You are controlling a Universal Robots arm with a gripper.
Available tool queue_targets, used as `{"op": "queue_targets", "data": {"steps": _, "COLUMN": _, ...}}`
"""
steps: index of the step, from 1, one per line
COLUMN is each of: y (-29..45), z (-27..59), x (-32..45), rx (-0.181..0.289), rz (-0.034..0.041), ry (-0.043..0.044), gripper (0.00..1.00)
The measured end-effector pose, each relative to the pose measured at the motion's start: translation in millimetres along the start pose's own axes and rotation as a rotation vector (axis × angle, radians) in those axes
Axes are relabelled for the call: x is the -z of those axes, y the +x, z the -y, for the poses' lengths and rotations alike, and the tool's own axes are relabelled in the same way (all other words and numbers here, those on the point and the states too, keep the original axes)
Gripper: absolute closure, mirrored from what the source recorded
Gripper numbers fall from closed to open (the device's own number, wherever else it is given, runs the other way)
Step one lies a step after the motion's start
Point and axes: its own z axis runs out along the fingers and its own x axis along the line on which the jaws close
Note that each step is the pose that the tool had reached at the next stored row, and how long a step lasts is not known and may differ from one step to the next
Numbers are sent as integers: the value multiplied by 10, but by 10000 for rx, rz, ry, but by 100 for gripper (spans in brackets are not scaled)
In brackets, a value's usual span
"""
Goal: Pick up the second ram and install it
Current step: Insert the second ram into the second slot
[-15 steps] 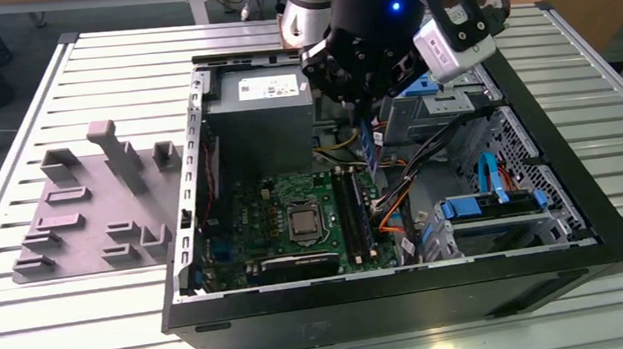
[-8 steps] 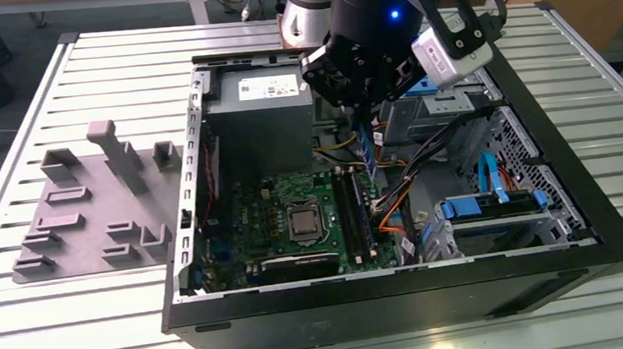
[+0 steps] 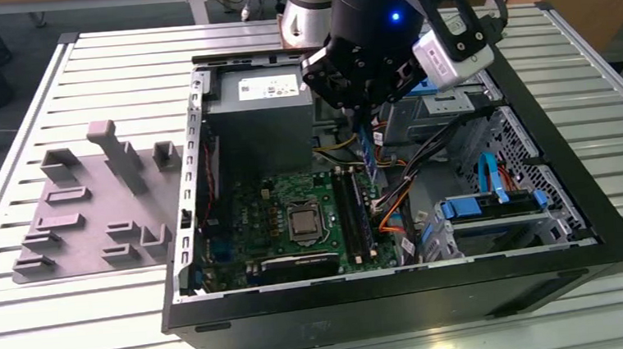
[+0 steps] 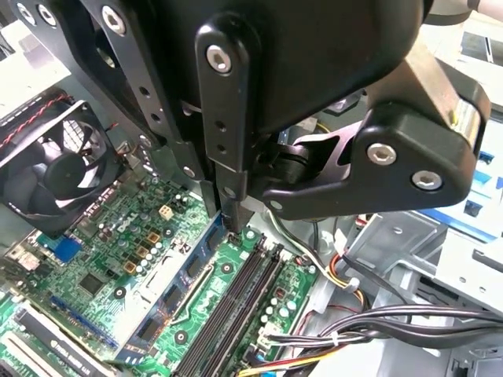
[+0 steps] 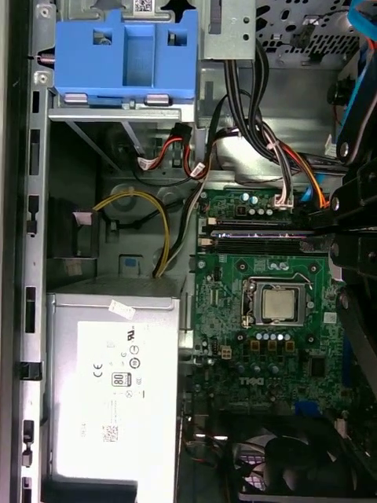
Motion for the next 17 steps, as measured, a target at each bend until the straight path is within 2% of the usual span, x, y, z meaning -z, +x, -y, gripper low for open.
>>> {"op": "queue_targets", "data": {"steps": 11, "y": -2, "z": 13, "x": -192, "rx": 1, "rz": -7, "ry": 5, "gripper": 86}}
{"op": "queue_targets", "data": {"steps": 17, "y": -2, "z": 34, "x": -297, "rx": 191, "rz": -52, "ry": 5, "gripper": 86}}
